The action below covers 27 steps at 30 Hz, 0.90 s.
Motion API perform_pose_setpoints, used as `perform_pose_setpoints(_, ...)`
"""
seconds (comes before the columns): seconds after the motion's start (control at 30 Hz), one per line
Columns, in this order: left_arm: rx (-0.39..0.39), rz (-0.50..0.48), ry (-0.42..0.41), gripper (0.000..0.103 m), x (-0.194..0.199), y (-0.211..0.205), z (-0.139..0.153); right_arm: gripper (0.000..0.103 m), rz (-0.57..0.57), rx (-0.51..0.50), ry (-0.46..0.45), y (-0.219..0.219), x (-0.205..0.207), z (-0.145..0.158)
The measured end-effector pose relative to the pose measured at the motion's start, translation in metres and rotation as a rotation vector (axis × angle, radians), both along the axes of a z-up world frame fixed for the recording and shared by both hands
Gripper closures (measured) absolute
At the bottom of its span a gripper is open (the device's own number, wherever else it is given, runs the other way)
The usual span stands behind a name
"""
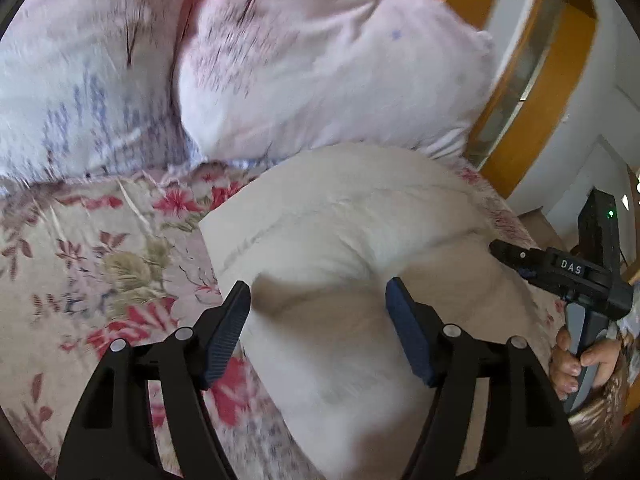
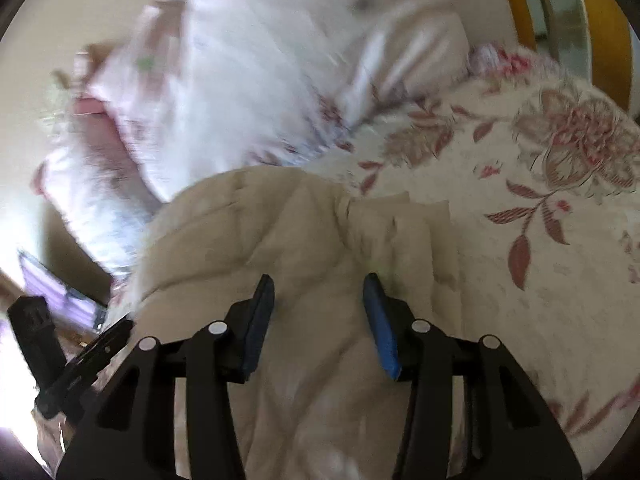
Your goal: Fold large clothes
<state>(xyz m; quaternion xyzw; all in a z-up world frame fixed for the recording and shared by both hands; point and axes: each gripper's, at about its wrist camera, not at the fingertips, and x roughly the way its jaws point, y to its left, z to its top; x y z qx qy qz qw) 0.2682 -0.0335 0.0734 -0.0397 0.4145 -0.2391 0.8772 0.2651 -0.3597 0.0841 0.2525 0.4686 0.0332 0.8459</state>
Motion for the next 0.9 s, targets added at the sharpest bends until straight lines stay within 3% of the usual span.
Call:
perform_pose_setpoints(0.1,-0.004,-0.058,-0.062,0.032,-0.035,-0.001,0.015,0.054,0.043,0.019,-0.062,0.004,-0.034,0.017)
perform_pose_setpoints(0.23,0.059,-0.139,-0.098,0.032,-0.072,-0.022,0.016,0.054,0.076,0.026,-0.061,0.012,-0.059,0.017)
perform_pose_setpoints(0.33,0.131,-0.141,-0.052,0.031,-0.069,-0.035,-0.005,0.055,0.077,-0.041,0.037,0.021,-0.055,-0.008)
perform_pose_setpoints(0.43,0.169,-0.12,-0.051,0.031,-0.067,-0.038,-0.022,0.055,0.074,-0.047,0.051,0.022,-0.049,-0.022)
perform_pose_setpoints(0.6,0.231,-0.103,-0.102,0.031,-0.075,-0.047,-0.026,0.055,0.065,-0.036,0.061,0.018,-0.044,-0.03)
perform_pose_setpoints(0.9,0.234,-0.045,-0.156,0.025,-0.105,-0.037,-0.011,0.049,0.132,-0.125,-0.102,0.03,-0.108,0.007)
